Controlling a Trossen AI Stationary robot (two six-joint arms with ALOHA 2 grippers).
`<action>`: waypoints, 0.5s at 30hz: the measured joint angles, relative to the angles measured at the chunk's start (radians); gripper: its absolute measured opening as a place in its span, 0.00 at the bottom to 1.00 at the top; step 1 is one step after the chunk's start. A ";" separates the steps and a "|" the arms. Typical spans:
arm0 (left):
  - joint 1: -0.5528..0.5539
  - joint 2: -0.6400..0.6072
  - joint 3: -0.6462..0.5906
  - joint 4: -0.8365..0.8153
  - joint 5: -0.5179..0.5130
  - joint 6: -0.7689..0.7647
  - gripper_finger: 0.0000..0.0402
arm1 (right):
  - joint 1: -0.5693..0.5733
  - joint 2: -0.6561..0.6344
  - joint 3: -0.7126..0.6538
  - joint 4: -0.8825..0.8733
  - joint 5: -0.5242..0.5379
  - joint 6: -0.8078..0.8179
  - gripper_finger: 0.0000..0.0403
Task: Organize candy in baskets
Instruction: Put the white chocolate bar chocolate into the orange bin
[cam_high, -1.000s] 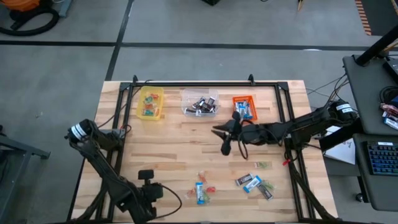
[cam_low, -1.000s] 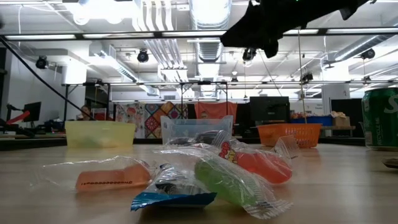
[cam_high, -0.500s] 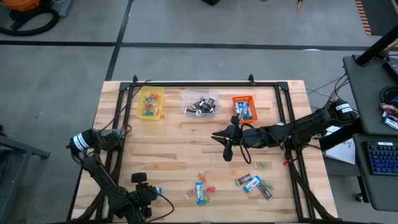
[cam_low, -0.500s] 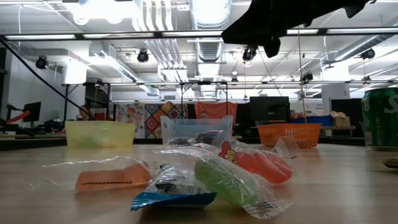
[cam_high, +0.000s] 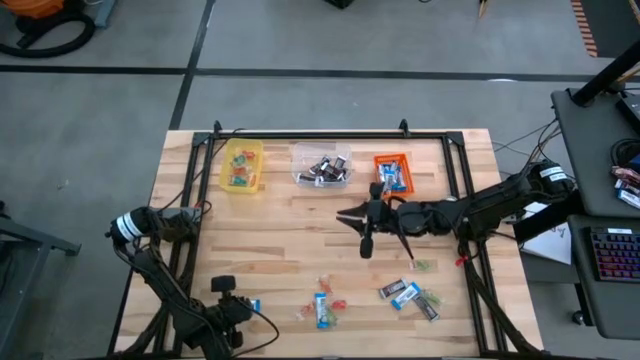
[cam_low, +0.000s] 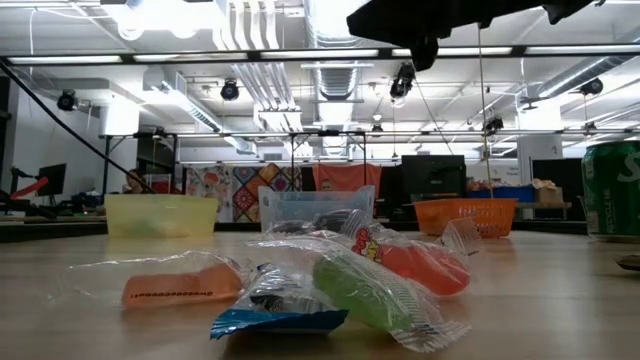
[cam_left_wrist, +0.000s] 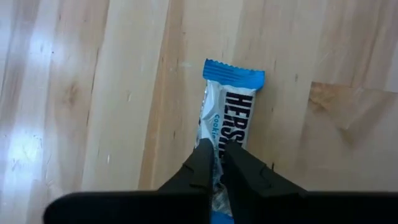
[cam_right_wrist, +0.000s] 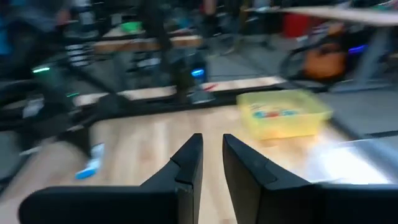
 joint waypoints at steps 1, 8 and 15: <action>0.000 0.000 0.000 0.000 -0.004 0.000 0.02 | 0.002 0.000 -0.002 -0.006 -0.036 0.012 0.13; -0.001 -0.012 0.010 0.011 -0.108 0.001 0.00 | 0.055 0.001 -0.018 -0.012 -0.188 0.082 0.13; 0.022 -0.036 0.035 0.011 -0.334 0.018 0.00 | 0.134 0.001 -0.031 -0.011 -0.180 0.086 0.13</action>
